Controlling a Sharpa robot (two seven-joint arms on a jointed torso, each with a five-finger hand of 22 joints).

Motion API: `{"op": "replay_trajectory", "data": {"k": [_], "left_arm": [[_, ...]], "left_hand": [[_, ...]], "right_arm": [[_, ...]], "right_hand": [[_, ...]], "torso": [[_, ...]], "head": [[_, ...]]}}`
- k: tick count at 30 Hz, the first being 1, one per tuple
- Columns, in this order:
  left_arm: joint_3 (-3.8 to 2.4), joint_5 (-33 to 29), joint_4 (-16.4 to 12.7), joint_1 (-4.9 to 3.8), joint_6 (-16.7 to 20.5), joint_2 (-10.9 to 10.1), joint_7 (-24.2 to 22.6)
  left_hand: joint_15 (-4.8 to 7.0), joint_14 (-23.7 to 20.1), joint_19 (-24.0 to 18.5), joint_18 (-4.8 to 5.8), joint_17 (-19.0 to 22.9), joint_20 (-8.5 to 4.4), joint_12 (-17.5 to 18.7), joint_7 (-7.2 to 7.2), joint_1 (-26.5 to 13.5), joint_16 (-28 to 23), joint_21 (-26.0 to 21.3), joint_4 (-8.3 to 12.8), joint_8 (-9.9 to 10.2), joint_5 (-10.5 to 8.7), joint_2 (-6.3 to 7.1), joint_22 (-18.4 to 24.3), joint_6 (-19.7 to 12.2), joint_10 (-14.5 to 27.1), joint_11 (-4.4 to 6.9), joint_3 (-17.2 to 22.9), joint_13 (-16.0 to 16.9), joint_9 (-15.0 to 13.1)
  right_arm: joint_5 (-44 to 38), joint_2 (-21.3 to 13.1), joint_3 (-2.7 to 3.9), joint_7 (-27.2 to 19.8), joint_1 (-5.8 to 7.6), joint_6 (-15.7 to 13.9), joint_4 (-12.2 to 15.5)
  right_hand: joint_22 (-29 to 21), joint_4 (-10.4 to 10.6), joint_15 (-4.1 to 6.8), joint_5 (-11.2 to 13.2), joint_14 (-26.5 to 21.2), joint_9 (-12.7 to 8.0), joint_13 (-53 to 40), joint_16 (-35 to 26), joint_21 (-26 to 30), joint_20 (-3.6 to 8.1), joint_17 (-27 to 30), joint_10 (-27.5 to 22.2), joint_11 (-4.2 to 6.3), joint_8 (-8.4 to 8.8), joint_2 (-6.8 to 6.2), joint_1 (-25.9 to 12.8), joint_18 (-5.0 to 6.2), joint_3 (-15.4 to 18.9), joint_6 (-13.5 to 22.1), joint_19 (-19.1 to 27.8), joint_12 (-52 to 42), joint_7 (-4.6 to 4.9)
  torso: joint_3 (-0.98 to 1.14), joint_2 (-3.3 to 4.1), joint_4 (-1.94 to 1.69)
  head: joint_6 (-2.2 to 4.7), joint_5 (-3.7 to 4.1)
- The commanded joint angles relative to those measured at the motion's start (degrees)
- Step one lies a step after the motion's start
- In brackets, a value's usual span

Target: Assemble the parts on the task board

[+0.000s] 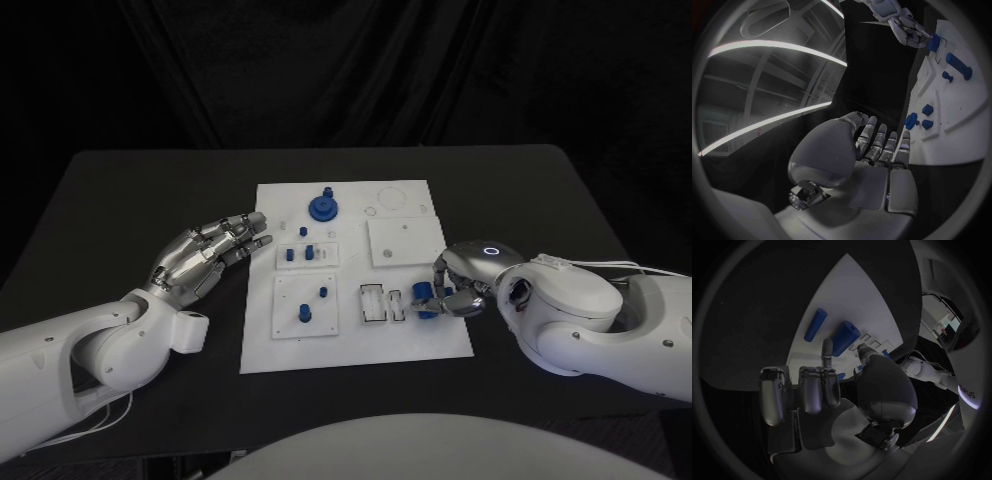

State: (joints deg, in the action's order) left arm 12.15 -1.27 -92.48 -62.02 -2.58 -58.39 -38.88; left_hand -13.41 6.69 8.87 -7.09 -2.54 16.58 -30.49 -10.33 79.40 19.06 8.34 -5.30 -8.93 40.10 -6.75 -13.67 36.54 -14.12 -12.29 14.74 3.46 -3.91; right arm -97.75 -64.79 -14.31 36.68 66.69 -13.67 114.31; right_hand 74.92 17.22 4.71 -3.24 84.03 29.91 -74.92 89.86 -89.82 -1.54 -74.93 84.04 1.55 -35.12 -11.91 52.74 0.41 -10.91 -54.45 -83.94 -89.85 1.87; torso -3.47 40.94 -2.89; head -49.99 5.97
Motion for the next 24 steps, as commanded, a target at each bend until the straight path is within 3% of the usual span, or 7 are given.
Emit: {"op": "replay_trajectory", "data": {"k": [1, 7, 18, 20, 22, 23, 24], "left_arm": [[-0.04, -0.3, 0.1, -0.05, -1.0, 0.1, -8.3], [-0.04, -0.3, 0.2, -0.03, -1.2, 0.2, -7.6], [-0.04, -0.3, 0.2, 0.02, -1.4, -0.2, -6.4], [-0.04, -0.3, 0.2, 0.03, -1.4, -0.3, -6.2], [-0.04, -0.3, 0.2, 0.04, -1.5, -0.3, -5.9], [-0.04, -0.3, 0.2, 0.04, -1.6, -0.3, -5.8], [-0.04, -0.3, 0.2, 0.05, -1.6, -0.3, -5.6]], "left_hand": [[-0.03, 0.3, 0.4, -0.06, 0.0, 0.10, 0.3, -1.30, 0.4, -0.1, 0.4, 0.0, 0.1, 0.11, 0.15, 0.0, -0.4, 0.4, 0.06, 0.4, -0.1, 0.1], [-0.07, 0.2, 0.2, 0.02, 0.0, 0.10, 0.7, -1.35, 0.4, -0.3, 0.2, -0.1, 0.2, -0.10, 0.24, 0.2, -0.9, 0.8, 0.02, 0.5, -0.1, 0.1], [-0.09, 0.2, 0.0, 0.07, 0.0, 0.11, 0.7, -1.48, 0.4, -0.4, 0.1, -0.1, 0.2, -0.19, 0.24, 0.4, -1.0, 0.9, -0.11, 0.6, -0.1, 0.1], [-0.09, 0.2, 0.0, 0.07, 0.0, 0.11, 0.7, -1.48, 0.4, -0.4, 0.1, -0.1, 0.2, -0.19, 0.24, 0.4, -1.0, 0.9, -0.11, 0.6, -0.1, 0.1], [-0.11, 0.1, -0.1, 0.10, 0.0, 0.11, 0.7, -1.54, 0.4, -0.4, 0.1, -0.1, 0.2, -0.21, 0.26, 0.4, -1.0, 0.9, -0.24, 0.6, 0.0, 0.1], [-0.11, 0.1, -0.1, 0.10, 0.0, 0.11, 0.7, -1.54, 0.4, -0.4, 0.1, -0.1, 0.2, -0.21, 0.26, 0.4, -1.0, 0.9, -0.24, 0.6, 0.0, 0.1], [-0.12, 0.2, -0.1, 0.11, 0.0, 0.12, 0.7, -1.57, 0.4, -0.3, 0.1, -0.1, 0.2, -0.22, 0.26, 0.4, -1.0, 0.9, -0.28, 0.7, 0.0, 0.1]], "right_arm": [[-0.7, 0.7, 0.01, 1.6, -0.36, 0.9, -0.7], [-0.7, 2.4, 0.02, 2.2, -0.93, 1.0, -2.3], [2.9, 4.6, 0.04, 2.4, -1.65, 1.3, -5.7], [5.2, 4.8, 0.05, 2.0, -1.70, 1.0, -6.2], [8.7, 4.8, 0.05, 1.0, -1.75, 0.3, -6.3], [10.0, 4.8, 0.05, 0.5, -1.76, -0.1, -6.3], [12.6, 4.8, 0.05, -0.5, -1.77, -1.0, -6.3]], "right_hand": [[15.1, -0.1, 0.48, 0.3, 6.0, 0.1, -15.1, 0.1, -0.2, 0.41, -15.1, 6.0, 0.43, -0.22, 0.10, -0.6, -0.41, 0.3, 0.2, -6.1, -0.2, -0.07], [15.0, -0.1, 0.48, 0.1, 6.0, 0.4, -15.1, 0.1, 0.0, 0.41, -15.1, 6.0, 0.44, -0.18, 0.71, -0.6, -0.37, -0.3, 0.3, -6.0, -0.2, -0.08], [14.7, -0.2, 0.37, -6.8, 6.0, 1.9, -15.1, 0.1, 0.7, 0.24, -15.1, 6.0, 0.30, 0.80, 3.50, 0.6, -0.15, -3.2, 0.8, -5.6, -0.2, 0.04], [14.7, -0.2, 0.34, -9.5, 6.0, 2.3, -15.1, 0.1, 0.8, 0.22, -15.1, 6.0, 0.30, 1.17, 4.00, 1.1, -0.11, -3.8, 1.0, -5.5, -0.2, 0.09], [14.7, -0.4, 0.37, -15.5, 6.0, 2.7, -15.1, 0.1, 0.8, 0.28, -15.1, 6.0, 0.33, 1.44, 4.86, 2.4, -0.10, -5.1, 1.1, -5.5, -0.2, 0.04], [14.7, -1.7, 0.65, -23.8, 6.0, 3.3, -15.1, 0.1, 0.8, 0.44, -15.1, 6.0, 0.47, 1.41, 5.06, 5.5, -0.09, -7.3, 1.4, -5.5, -0.2, -0.16], [14.7, -1.7, 0.62, -26.4, 6.0, 3.7, -15.1, 0.1, 0.8, 0.46, -15.1, 6.0, 0.55, 1.24, 4.70, 6.6, -0.10, -8.0, 1.4, -5.5, -0.2, -0.21]], "torso": [[0.08, -0.05, -0.17], [0.12, -0.20, -0.04], [0.10, -0.15, -0.01], [0.10, -0.16, 0.00], [0.13, -0.17, 0.00], [0.15, -0.19, 0.00], [0.12, -0.18, -0.01]], "head": [[-0.01, 0.25], [-0.01, -0.13], [-0.01, -0.41], [-0.01, -0.59], [-0.01, -0.70], [-0.01, -0.77], [-0.01, -0.86]]}}
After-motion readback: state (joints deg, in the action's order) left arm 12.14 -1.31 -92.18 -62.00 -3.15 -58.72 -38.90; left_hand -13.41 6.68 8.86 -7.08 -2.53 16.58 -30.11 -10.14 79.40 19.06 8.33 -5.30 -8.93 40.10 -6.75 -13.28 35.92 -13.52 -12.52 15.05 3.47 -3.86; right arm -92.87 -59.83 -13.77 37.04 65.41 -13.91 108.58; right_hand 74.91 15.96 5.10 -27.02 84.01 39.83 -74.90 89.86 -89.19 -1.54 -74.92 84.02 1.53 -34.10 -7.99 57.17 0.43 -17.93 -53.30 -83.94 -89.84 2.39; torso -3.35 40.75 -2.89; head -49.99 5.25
